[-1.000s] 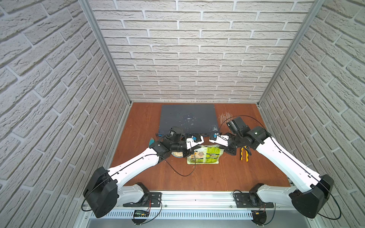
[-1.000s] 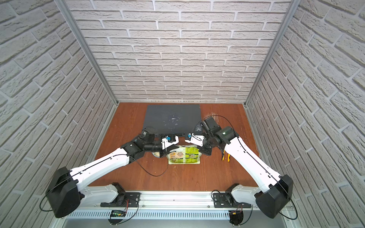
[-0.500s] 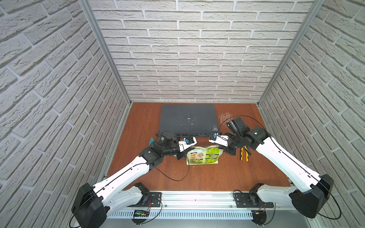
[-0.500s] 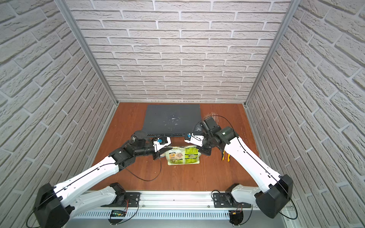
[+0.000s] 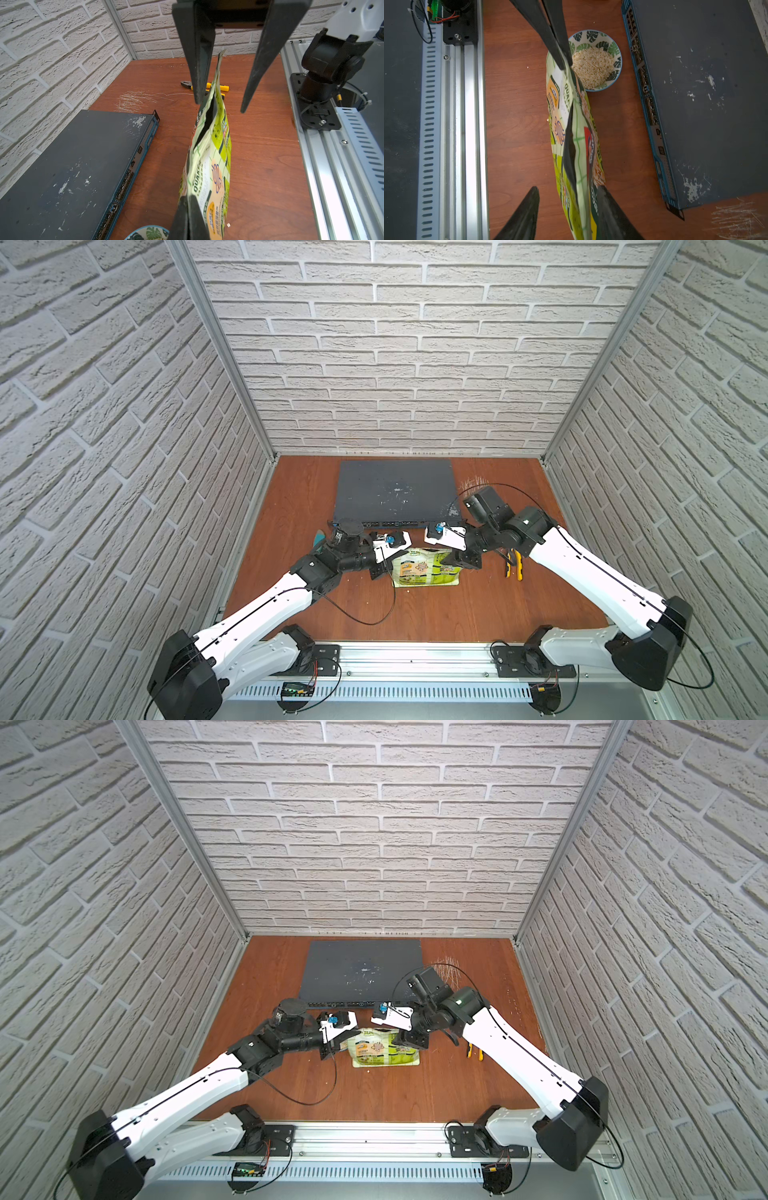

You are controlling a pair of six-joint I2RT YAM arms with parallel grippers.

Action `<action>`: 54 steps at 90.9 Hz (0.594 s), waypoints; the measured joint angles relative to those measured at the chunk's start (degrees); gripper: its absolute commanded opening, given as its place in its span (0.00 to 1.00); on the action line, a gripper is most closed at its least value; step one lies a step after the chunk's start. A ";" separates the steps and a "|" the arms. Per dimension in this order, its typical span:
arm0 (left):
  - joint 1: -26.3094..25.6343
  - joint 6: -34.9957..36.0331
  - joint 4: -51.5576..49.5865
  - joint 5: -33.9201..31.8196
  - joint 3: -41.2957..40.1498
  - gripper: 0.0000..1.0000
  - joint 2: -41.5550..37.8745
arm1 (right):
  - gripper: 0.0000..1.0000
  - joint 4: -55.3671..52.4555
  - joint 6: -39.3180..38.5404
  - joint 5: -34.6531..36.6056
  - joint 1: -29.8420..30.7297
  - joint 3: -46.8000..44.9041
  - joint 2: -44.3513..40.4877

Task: Pour the oats into the breakfast bowl
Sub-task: Close the oats bag at the center of the board.

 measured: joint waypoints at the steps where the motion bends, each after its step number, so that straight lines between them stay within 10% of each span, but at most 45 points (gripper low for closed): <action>1: 0.02 -0.02 0.11 0.07 -0.02 0.00 0.04 | 0.46 0.17 0.00 -0.07 0.13 0.15 0.35; 17: 0.35 -0.55 1.27 1.20 -0.37 0.00 0.31 | 0.04 2.01 -0.55 -0.52 2.03 1.75 5.90; 39: 1.33 -1.62 2.80 2.97 -1.11 0.00 0.37 | 0.30 2.84 -1.55 0.68 2.23 2.12 6.14; 54: 1.81 -2.14 3.39 3.69 -1.14 0.00 0.81 | 0.21 4.68 -1.53 -0.31 2.43 2.12 5.95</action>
